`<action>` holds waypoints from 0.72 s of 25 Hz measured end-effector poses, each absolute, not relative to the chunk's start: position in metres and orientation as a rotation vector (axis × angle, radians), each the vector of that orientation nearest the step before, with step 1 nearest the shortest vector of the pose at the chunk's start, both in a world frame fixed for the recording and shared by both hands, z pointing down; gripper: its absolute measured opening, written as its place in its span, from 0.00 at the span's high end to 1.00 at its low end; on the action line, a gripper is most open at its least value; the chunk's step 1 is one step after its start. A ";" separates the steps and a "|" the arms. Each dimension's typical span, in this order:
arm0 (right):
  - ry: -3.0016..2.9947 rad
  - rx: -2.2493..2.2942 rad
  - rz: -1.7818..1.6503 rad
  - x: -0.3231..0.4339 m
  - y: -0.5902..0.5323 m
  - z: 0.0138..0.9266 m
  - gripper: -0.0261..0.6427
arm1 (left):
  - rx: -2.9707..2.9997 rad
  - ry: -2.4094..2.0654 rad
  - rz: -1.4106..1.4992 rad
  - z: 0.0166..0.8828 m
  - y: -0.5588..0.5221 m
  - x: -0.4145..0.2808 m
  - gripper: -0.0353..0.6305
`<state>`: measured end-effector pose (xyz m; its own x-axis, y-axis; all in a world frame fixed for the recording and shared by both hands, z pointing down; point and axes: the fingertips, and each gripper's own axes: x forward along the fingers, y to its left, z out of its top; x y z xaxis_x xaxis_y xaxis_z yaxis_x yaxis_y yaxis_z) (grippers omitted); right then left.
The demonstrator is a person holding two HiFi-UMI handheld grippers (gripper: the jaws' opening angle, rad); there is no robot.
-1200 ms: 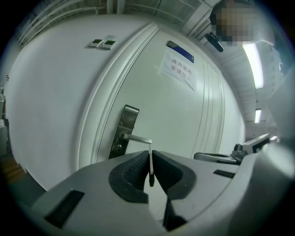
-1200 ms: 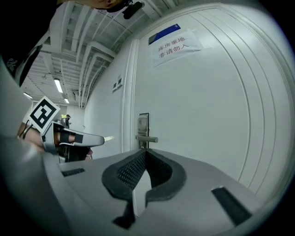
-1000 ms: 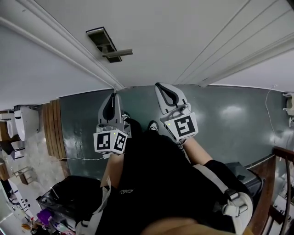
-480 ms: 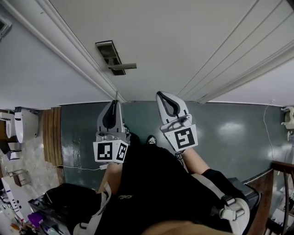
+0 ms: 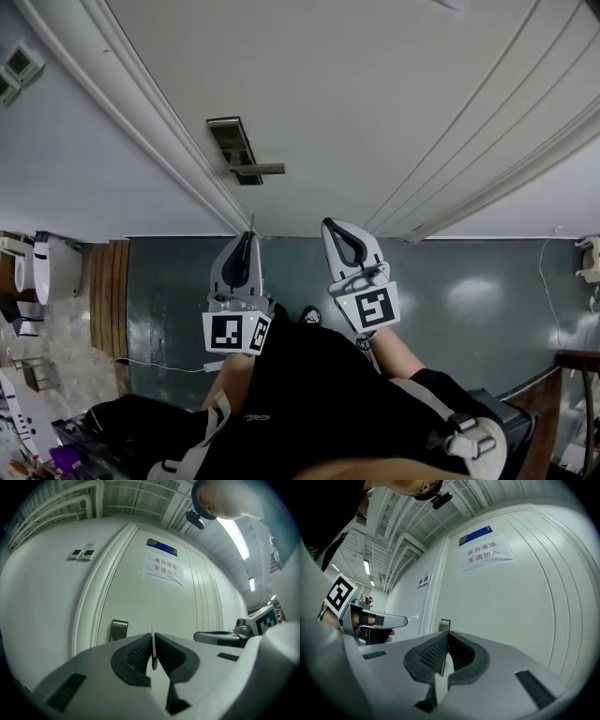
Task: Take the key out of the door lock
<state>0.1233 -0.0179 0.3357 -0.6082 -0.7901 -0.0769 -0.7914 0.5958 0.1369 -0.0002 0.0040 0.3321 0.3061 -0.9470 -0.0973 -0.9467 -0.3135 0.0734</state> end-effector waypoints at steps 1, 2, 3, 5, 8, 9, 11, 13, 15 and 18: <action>2.801 -1.386 0.244 0.123 -0.019 0.336 0.95 | 2.537 -1.835 -0.195 0.332 0.003 0.001 0.89; 2.802 -1.386 0.242 0.124 -0.020 0.336 0.95 | 2.537 -1.828 -0.196 0.332 0.002 0.002 0.89; 2.803 -1.386 0.240 0.123 -0.021 0.336 0.95 | 2.537 -1.822 -0.194 0.333 0.000 0.002 0.89; 2.801 -1.383 0.229 0.121 -0.023 0.337 0.95 | 2.536 -1.821 -0.184 0.333 -0.002 0.001 0.89; 2.803 -1.379 0.212 0.119 -0.027 0.339 0.95 | 2.546 -1.825 -0.174 0.332 -0.005 0.002 0.89; 2.804 -1.376 0.214 0.119 -0.027 0.339 0.95 | 2.551 -1.820 -0.173 0.331 -0.005 0.003 0.89; 2.804 -1.363 0.226 0.116 -0.028 0.336 0.95 | 2.558 -1.808 -0.168 0.330 -0.007 0.004 0.89; 2.803 -1.344 0.253 0.112 -0.026 0.332 0.95 | 2.561 -1.798 -0.163 0.329 -0.009 0.004 0.89; 2.810 -1.347 0.277 0.111 -0.024 0.330 0.95 | 2.564 -1.794 -0.164 0.328 -0.009 0.003 0.89; 2.822 -1.369 0.254 0.113 -0.029 0.332 0.95 | 2.561 -1.789 -0.170 0.327 -0.012 0.001 0.89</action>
